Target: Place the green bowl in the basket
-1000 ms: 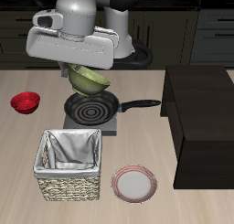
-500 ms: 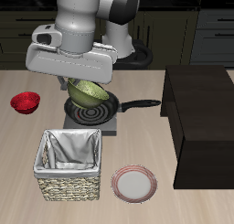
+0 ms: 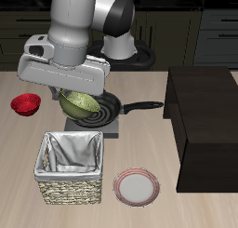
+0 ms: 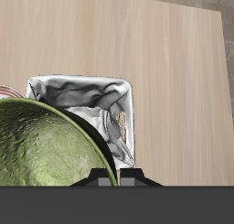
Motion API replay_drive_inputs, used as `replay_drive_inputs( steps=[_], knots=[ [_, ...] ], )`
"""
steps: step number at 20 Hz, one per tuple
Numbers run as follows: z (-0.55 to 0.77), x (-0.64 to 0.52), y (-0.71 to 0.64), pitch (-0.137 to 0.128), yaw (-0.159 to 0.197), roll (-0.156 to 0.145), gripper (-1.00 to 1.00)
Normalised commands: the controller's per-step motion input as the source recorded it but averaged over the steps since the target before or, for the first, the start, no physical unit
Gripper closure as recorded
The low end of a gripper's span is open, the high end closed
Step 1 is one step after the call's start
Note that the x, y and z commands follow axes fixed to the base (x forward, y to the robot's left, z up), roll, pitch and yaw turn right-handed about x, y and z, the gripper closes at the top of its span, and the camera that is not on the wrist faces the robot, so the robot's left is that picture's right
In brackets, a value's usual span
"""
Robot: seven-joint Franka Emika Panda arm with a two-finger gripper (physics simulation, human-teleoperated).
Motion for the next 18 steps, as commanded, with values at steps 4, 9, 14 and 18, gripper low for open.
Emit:
replay_drive_inputs(
  steps=[4,9,14,18],
  knots=[
    [-0.18,0.02,-0.09,-0.007,0.061,-0.028,1.00],
    [-0.26,0.04,-0.26,0.033,0.001,-0.050,1.00],
    [-0.27,0.03,-0.08,0.030,0.015,-0.023,1.00],
    [-0.39,0.06,0.21,0.044,0.043,0.021,1.00]
  ],
)
